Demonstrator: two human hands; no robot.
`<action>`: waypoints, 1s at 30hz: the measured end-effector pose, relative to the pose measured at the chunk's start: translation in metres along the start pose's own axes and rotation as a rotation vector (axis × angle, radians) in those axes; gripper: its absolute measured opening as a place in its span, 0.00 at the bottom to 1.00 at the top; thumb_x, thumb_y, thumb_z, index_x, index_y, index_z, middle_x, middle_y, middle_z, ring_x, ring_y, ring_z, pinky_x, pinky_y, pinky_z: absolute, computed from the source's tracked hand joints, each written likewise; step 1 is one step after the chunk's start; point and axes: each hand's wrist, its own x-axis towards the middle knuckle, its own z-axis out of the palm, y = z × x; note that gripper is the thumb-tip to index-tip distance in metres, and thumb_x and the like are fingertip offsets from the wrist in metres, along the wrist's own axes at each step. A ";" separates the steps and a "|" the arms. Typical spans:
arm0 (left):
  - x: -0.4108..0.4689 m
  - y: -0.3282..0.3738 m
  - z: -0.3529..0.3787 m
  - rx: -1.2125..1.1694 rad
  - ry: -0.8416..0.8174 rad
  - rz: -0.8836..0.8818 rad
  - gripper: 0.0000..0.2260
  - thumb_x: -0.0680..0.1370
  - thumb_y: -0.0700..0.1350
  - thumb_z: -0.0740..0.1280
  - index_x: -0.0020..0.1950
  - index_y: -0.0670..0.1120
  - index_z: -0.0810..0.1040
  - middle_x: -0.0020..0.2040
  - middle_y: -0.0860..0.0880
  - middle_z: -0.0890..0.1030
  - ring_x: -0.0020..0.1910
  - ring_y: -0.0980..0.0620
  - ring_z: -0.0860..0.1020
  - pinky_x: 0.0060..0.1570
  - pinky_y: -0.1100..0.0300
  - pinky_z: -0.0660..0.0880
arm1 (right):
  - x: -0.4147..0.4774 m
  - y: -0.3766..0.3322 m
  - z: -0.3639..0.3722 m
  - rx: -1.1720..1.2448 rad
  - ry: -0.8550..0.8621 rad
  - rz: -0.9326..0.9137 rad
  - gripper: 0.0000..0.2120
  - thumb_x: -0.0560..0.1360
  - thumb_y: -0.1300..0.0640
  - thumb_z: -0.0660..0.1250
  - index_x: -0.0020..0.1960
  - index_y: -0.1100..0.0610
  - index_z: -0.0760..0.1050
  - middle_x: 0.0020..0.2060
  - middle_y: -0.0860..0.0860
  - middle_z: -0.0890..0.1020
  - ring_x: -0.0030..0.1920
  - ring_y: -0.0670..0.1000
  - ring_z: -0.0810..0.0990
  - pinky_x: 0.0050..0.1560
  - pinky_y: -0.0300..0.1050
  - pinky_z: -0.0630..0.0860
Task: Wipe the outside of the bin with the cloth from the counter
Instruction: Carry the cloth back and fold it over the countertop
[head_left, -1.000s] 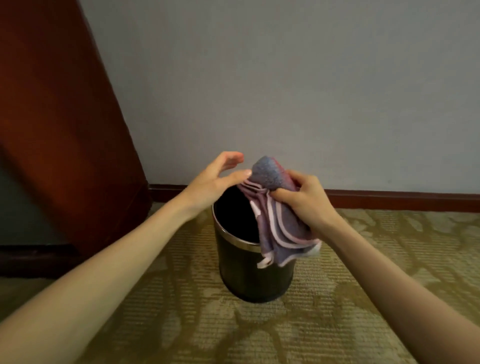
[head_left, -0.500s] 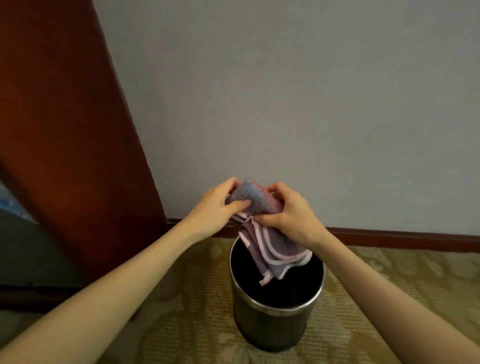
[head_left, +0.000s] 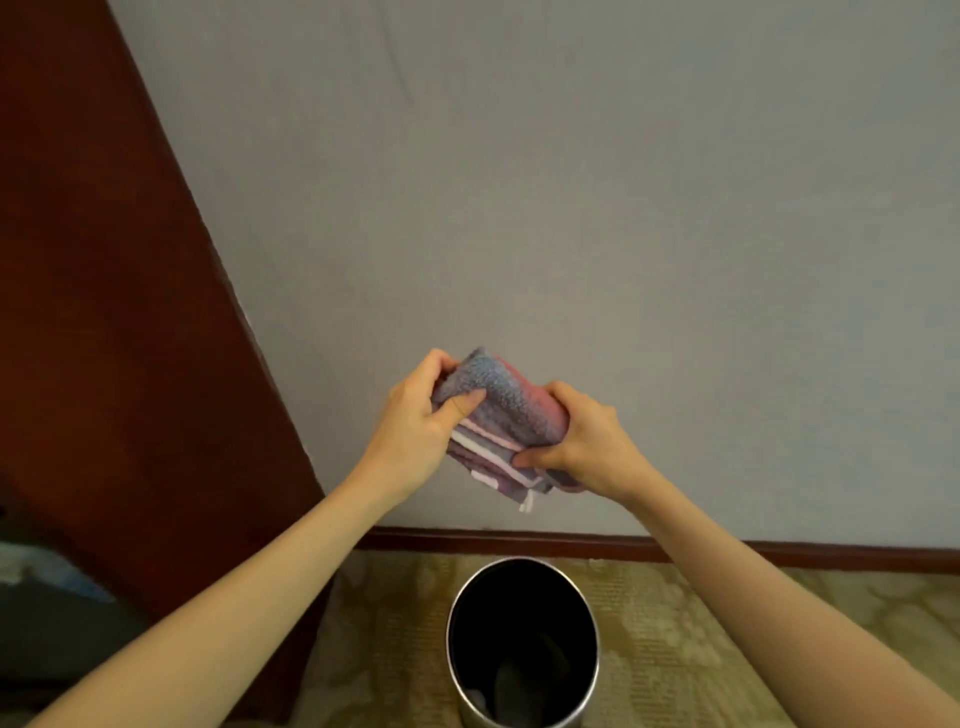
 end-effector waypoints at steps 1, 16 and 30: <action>0.007 0.014 -0.007 -0.011 -0.001 -0.001 0.06 0.76 0.42 0.67 0.42 0.48 0.71 0.34 0.55 0.74 0.32 0.63 0.71 0.33 0.70 0.66 | 0.004 -0.011 -0.013 0.016 -0.016 0.007 0.27 0.58 0.53 0.80 0.53 0.53 0.74 0.46 0.52 0.82 0.49 0.57 0.78 0.53 0.57 0.72; 0.107 0.235 -0.142 0.116 0.098 -0.051 0.06 0.77 0.44 0.66 0.49 0.42 0.73 0.41 0.46 0.79 0.39 0.50 0.75 0.36 0.64 0.67 | 0.064 -0.209 -0.214 0.197 -0.302 0.051 0.19 0.61 0.57 0.80 0.49 0.55 0.78 0.44 0.49 0.82 0.44 0.46 0.78 0.48 0.43 0.75; 0.155 0.333 -0.290 0.263 0.252 0.003 0.07 0.77 0.45 0.65 0.48 0.41 0.72 0.40 0.46 0.78 0.39 0.50 0.75 0.34 0.67 0.65 | 0.109 -0.381 -0.268 0.345 -0.407 0.001 0.18 0.66 0.65 0.75 0.55 0.61 0.78 0.48 0.54 0.83 0.46 0.48 0.80 0.51 0.43 0.76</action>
